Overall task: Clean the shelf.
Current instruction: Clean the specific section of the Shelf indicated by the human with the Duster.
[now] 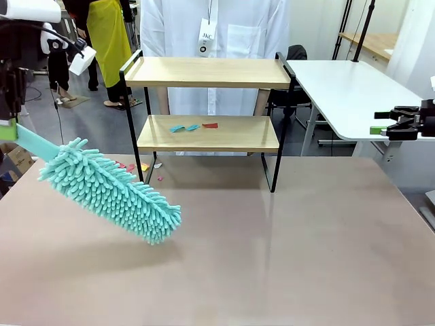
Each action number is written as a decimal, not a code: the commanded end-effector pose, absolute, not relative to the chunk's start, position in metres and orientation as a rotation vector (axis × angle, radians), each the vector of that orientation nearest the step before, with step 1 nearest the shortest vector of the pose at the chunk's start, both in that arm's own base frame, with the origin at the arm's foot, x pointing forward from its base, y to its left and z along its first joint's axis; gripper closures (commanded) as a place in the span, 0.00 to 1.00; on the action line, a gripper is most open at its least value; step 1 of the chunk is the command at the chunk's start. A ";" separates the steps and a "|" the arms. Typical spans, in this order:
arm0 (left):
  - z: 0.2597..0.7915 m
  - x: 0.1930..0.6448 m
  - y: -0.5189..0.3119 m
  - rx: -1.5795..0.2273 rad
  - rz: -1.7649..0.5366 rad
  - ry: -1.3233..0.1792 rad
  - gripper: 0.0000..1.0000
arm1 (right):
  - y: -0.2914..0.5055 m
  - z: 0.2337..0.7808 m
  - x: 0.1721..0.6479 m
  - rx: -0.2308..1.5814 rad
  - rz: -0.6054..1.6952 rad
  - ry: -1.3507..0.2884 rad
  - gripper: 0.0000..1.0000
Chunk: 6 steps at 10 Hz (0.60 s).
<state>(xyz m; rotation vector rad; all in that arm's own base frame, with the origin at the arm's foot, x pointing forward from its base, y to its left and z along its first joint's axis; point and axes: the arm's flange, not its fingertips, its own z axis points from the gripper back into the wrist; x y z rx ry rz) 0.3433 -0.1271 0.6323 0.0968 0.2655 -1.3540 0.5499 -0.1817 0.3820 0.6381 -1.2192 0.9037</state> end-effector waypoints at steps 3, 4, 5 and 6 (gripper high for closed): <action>0.635 0.339 -0.126 0.082 -1.360 0.261 0.87 | -0.181 0.386 0.551 0.633 0.904 -1.212 0.00; 0.635 0.339 -0.126 0.082 -1.360 0.261 0.87 | -0.181 0.386 0.551 0.633 0.904 -1.212 0.00; 0.635 0.339 -0.126 0.082 -1.360 0.261 0.87 | -0.181 0.386 0.551 0.633 0.904 -1.212 0.00; 0.635 0.339 -0.126 0.082 -1.360 0.261 0.87 | -0.181 0.386 0.551 0.633 0.904 -1.212 0.00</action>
